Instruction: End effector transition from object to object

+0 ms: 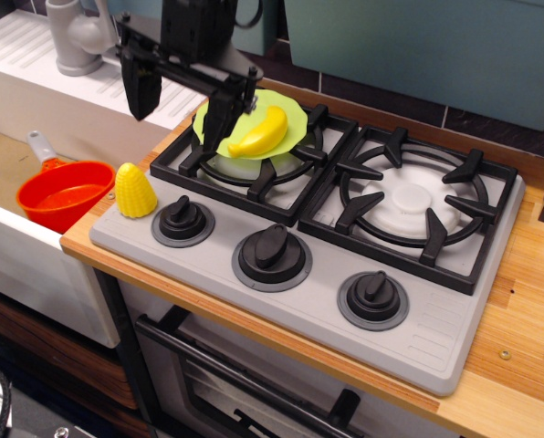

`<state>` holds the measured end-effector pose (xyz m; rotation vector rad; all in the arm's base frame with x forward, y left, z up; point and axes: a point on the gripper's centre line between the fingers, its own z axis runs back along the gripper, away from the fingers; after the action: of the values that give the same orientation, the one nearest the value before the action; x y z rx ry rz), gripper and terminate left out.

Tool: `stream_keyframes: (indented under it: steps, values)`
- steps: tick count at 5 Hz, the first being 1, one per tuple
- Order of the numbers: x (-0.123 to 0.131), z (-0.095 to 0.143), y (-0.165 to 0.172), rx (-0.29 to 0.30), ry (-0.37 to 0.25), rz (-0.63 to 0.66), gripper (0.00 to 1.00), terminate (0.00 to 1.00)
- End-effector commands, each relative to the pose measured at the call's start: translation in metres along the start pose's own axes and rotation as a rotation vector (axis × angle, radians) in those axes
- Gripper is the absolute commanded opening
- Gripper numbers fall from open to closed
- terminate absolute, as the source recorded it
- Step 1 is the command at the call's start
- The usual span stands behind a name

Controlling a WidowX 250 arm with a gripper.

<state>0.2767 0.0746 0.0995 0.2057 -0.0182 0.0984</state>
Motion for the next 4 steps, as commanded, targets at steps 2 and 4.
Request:
stream_keyframes:
  steps: [2, 4]
  values:
    - [0.024, -0.028, 0.032, 0.026, -0.15, -0.056, 1.0, 0.0]
    - [0.02, -0.041, 0.044, 0.041, -0.168, -0.053, 1.0, 0.0]
